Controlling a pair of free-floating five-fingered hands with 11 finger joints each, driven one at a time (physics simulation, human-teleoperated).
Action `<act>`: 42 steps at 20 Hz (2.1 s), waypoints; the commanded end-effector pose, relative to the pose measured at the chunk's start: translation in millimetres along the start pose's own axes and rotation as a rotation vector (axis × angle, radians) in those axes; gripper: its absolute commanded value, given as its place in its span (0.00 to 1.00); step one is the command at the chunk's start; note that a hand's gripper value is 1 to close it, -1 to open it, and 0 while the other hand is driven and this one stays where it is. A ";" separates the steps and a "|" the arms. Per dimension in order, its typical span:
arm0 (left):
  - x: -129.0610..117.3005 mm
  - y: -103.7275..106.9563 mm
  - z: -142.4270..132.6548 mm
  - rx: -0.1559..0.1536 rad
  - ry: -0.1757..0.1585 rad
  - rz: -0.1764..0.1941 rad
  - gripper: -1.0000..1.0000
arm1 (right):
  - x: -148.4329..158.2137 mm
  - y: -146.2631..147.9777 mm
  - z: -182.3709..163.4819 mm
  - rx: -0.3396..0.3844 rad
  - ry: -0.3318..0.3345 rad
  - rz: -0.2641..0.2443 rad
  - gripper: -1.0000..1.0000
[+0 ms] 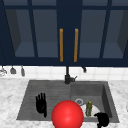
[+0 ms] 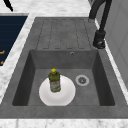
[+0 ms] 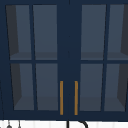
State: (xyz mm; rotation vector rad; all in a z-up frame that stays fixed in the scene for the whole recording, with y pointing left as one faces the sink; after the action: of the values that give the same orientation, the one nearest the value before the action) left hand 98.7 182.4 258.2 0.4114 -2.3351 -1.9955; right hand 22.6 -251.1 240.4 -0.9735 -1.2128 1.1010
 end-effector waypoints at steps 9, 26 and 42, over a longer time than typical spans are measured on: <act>7.0 1.4 -32.5 0.141 0.046 -0.003 0.00 | 0.0 0.0 0.0 0.000 0.000 0.000 0.50; 3.8 -1.8 -50.5 0.174 0.058 0.004 0.00 | 0.0 0.0 0.0 0.000 0.000 0.000 0.50; -10.6 -4.3 -55.4 0.203 0.069 0.019 0.00 | 0.0 0.0 0.0 0.000 0.000 0.000 0.50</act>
State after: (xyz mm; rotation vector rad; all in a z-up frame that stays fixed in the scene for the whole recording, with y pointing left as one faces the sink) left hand 118.7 130.7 265.0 0.4205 -2.4159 -1.8842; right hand 22.6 -251.1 240.4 -0.9735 -1.2128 1.1010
